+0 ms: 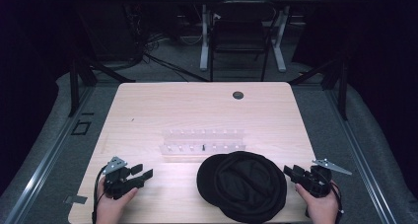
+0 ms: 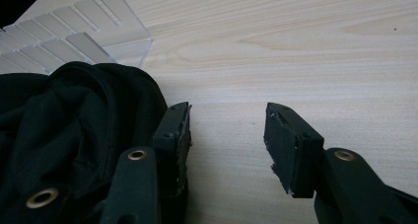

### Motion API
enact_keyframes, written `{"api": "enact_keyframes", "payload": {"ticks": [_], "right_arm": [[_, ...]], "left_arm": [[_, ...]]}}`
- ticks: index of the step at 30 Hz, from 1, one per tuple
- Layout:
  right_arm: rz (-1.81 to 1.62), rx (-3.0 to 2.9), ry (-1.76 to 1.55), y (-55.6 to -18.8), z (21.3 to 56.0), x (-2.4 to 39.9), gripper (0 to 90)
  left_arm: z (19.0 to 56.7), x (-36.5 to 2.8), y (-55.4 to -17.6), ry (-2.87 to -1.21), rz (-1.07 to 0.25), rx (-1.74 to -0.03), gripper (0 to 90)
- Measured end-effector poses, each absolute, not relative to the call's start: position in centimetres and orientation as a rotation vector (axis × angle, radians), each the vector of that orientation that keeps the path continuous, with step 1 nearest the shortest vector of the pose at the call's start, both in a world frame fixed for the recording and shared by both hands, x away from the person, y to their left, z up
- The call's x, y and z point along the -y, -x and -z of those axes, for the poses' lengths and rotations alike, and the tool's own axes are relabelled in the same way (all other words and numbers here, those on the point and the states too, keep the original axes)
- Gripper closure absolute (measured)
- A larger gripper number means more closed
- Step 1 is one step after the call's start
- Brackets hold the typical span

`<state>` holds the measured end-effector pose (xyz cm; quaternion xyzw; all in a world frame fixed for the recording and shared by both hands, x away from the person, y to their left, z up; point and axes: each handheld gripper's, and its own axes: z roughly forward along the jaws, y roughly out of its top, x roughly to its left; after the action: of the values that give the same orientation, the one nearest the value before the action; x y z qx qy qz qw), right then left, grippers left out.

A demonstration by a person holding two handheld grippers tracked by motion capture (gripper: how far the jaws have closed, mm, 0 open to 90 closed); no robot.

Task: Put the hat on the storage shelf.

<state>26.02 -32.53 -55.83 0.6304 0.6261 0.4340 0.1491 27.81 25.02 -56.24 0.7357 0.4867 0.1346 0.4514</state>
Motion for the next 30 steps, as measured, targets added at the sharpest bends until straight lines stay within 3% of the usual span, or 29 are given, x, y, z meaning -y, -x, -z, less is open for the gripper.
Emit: {"api": "enact_keyframes", "payload": {"ticks": [14, 30], "right_arm": [[-1.253, -1.86, -1.758, -24.9, 53.6, 31.5, 59.4], [-1.129, -2.046, -2.001, -24.5, 52.0, 31.5, 67.8]], "left_arm": [[55.8, -23.8, -27.7, -1.854, -0.35, -1.143, 46.3], [55.9, -23.5, -27.7, -1.876, -0.354, -1.132, 45.8]]}}
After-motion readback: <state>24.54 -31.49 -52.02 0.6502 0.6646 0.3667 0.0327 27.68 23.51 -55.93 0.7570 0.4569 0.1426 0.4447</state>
